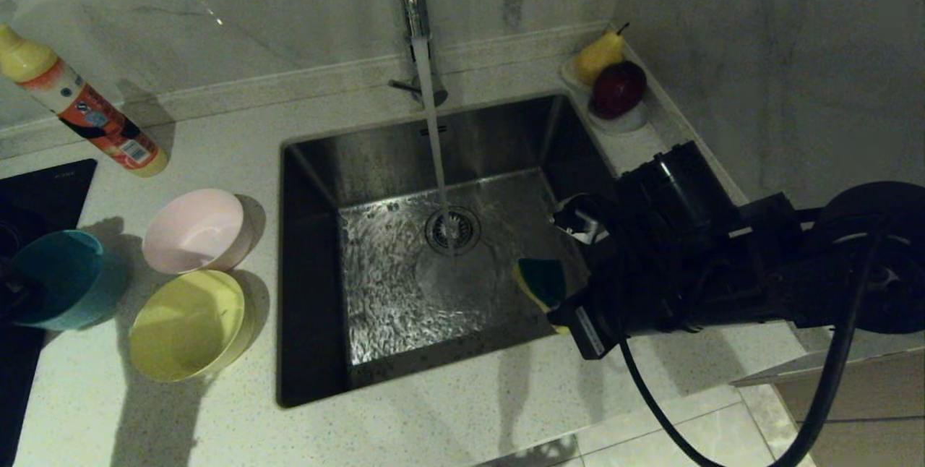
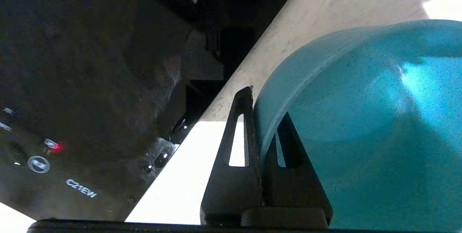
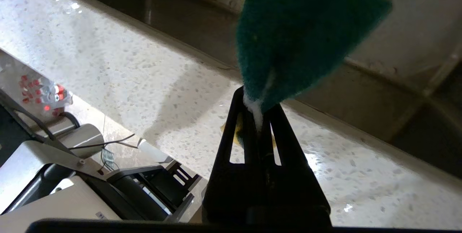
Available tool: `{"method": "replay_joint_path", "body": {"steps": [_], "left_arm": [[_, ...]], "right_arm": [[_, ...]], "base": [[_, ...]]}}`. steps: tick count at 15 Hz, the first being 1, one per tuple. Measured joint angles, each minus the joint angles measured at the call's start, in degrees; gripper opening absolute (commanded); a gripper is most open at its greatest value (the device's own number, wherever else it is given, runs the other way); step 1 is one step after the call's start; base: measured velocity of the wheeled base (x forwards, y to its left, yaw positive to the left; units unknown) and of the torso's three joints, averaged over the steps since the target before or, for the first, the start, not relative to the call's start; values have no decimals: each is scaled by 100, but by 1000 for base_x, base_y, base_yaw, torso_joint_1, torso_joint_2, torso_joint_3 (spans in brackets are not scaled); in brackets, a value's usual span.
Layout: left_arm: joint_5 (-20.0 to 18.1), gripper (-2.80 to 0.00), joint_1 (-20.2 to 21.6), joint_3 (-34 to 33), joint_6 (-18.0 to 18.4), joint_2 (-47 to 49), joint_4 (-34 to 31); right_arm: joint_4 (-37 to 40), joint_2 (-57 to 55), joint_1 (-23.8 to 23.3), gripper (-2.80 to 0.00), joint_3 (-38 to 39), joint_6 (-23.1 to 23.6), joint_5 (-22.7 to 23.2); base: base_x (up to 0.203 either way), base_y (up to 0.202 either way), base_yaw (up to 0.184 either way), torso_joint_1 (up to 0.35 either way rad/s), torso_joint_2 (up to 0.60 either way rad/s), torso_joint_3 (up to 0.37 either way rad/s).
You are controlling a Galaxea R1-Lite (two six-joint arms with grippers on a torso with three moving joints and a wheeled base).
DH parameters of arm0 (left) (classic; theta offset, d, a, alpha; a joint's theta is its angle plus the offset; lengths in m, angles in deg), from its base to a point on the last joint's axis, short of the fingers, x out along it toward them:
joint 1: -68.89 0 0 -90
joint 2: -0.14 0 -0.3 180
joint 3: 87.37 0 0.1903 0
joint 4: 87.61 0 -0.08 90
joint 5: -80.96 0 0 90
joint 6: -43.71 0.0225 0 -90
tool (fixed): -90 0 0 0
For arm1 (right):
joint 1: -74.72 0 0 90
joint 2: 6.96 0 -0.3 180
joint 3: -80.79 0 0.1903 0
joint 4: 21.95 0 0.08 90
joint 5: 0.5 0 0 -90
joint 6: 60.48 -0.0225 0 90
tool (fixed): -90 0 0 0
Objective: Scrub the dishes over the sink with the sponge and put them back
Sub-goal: Pick up a bowl and the sponge
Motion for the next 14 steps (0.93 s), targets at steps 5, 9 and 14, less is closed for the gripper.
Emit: {"method": "replay_joint_path", "body": {"steps": [5,9,14], "left_arm": [[10,-280,9,198,-38,-682,-35],[-28,-280,-84,782,-22,-1347,-374],[30,-280,-1617,1398,-107,-1568,-1061]], "right_arm": [[7,70,0,-280,64,-4,7],[11,113,9,-280,77,-9,9],[13,310,11,-280,134,-249,9]], "base": [[0,0,0,0,0,0],[0,0,0,0,0,0],[0,0,0,0,0,0]]}}
